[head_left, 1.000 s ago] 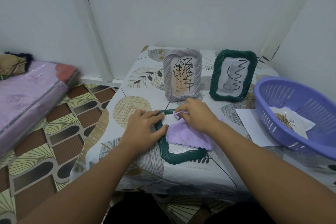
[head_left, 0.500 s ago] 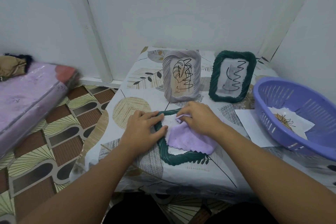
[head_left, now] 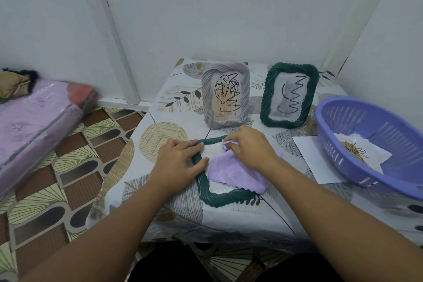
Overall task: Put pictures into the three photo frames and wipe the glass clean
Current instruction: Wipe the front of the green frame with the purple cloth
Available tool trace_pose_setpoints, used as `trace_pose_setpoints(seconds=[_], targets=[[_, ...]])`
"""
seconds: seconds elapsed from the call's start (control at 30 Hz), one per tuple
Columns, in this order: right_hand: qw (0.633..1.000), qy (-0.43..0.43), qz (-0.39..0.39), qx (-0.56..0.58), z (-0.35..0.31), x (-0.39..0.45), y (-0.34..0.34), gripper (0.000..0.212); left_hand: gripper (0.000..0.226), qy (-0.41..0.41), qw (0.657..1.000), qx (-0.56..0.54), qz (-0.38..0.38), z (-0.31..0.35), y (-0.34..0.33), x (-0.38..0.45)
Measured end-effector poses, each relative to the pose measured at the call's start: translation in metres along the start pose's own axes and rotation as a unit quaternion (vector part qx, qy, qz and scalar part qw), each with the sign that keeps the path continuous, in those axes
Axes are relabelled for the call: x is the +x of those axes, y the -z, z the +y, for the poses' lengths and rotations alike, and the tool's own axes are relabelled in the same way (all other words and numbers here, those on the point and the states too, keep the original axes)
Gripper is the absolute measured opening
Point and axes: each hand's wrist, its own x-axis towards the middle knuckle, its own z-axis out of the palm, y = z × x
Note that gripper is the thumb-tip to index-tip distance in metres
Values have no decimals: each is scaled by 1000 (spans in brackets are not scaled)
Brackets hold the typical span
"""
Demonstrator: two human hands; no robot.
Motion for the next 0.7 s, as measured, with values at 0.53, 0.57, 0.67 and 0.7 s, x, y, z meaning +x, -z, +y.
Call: trace_pose_setpoints(seconds=[0.53,0.57,0.67,0.7], targets=[[999,-36,2,-4,-7,0,-1,17,69,6,1000,-10,2,-1,0,0],[999,-36,-6,7,-5,-2,1,16,69,6,1000,-6,-3,-1,0,1],[999,-30,-11,6,-3,-1,4,16,71,4,1000,-1,-8,-1,1,1],[1000,-31,-3,1,-3,0,2,17,71,5,1000,-3,-7,-1,1,1]])
